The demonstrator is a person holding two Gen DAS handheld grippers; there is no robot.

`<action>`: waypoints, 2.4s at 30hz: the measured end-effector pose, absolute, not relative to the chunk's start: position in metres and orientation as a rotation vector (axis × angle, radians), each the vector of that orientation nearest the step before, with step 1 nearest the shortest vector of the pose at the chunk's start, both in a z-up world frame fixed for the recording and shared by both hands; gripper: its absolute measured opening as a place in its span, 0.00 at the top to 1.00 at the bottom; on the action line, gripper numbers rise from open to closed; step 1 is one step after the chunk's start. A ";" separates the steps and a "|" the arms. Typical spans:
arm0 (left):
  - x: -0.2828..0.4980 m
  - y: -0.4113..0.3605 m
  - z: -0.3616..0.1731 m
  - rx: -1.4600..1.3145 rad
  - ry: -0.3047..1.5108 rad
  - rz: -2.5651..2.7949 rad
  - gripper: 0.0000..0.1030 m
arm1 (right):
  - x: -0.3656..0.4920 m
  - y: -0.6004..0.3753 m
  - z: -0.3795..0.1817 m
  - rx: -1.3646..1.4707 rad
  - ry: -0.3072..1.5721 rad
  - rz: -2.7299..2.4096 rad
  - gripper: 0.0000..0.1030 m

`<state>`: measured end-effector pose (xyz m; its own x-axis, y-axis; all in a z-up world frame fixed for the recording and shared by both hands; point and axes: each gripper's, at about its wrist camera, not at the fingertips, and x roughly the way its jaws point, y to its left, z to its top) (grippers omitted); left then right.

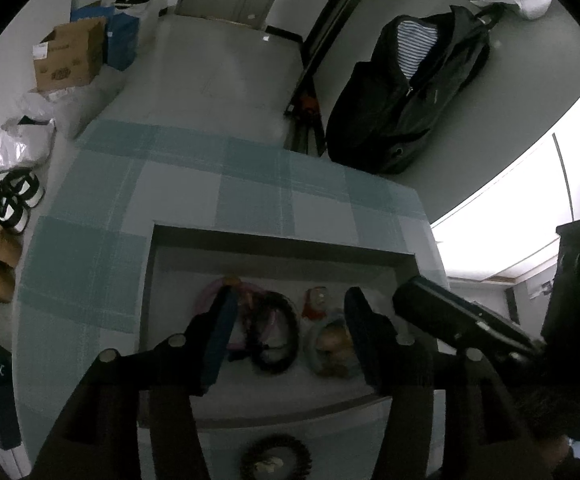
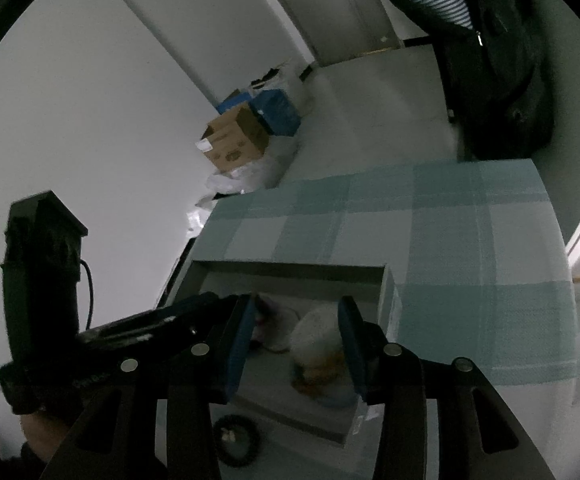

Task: Organize jewelry
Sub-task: 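Withdraw both tools from the box back over the table, then grasp the black spiky ring with the right tool and lift it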

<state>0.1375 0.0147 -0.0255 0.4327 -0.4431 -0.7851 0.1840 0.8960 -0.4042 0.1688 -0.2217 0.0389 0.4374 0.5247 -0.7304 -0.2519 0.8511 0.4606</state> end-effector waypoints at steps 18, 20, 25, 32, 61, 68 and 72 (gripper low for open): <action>0.119 0.013 -0.010 -0.208 0.987 -0.372 0.41 | 0.155 -0.227 0.053 0.261 0.941 0.500 0.53; 0.115 0.012 -0.007 -0.198 0.973 -0.375 0.41 | 0.153 -0.227 0.054 0.254 0.935 0.501 0.51; 0.105 0.012 -0.003 -0.165 0.949 -0.361 0.41 | 0.147 -0.228 0.059 0.234 0.912 0.499 0.42; 0.087 0.016 -0.004 -0.142 0.944 -0.359 0.40 | 0.133 -0.223 0.063 0.200 0.887 0.523 0.33; 0.066 0.082 -0.029 -0.331 1.052 -0.198 0.26 | 0.076 -0.139 -0.004 -0.082 1.073 0.702 0.44; 0.067 0.087 -0.027 -0.352 1.049 -0.209 0.26 | 0.073 -0.125 -0.011 -0.186 1.042 0.680 0.43; 0.067 0.087 -0.028 -0.348 1.052 -0.210 0.26 | 0.067 -0.119 -0.014 -0.247 1.021 0.666 0.43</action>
<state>0.0673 0.0871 -0.0281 0.4832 -0.3328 -0.8098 0.0041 0.9258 -0.3780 0.0675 -0.1188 -0.0142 0.3481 0.3971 -0.8492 -0.6179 0.7784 0.1107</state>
